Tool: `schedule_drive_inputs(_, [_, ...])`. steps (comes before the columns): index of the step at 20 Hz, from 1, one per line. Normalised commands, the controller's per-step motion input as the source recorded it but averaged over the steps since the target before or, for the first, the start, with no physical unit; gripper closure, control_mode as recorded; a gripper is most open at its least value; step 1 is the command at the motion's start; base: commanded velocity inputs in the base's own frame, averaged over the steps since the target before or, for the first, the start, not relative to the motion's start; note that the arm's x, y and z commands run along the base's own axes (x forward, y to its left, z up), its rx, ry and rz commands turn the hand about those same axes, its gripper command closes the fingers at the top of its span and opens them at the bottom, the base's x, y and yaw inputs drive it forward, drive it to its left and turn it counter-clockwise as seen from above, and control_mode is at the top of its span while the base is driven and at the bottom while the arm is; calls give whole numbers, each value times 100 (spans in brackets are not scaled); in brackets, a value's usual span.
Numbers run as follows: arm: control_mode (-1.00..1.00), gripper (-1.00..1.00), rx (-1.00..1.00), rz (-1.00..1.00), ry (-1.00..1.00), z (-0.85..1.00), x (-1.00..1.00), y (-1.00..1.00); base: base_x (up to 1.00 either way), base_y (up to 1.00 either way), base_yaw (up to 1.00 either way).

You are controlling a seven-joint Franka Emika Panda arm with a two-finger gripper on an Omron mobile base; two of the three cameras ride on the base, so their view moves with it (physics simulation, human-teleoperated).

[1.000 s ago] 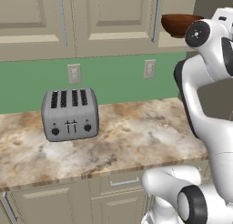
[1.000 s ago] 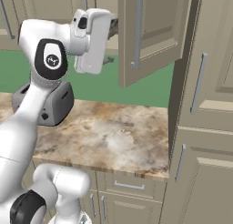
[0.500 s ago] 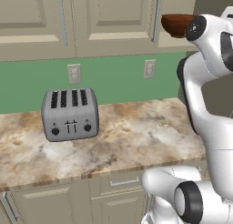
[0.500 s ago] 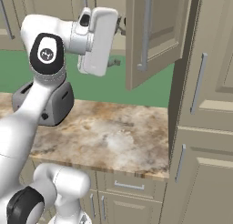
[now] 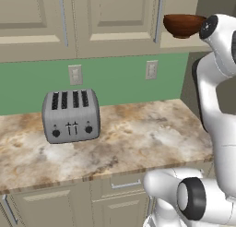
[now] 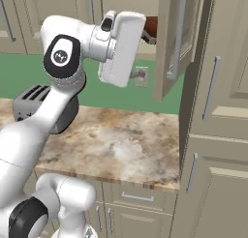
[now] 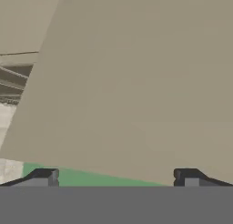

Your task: Move the bowls from the cabinet to the plates on the dining table.

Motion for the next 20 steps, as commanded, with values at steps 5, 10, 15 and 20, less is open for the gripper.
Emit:
schedule_drive_inputs(5, [-100,-100,0,-17,0,-49,0,-78,0,0,0])
schedule_drive_inputs(10, [-100,-100,0,-2,-1,-2,17,15,0,0,0])
schedule_drive_inputs(15, [-100,-100,0,-10,-19,24,-1,60,0,0,0])
schedule_drive_inputs(20, [-100,-100,3,-12,-37,43,-19,73,0,0,0])
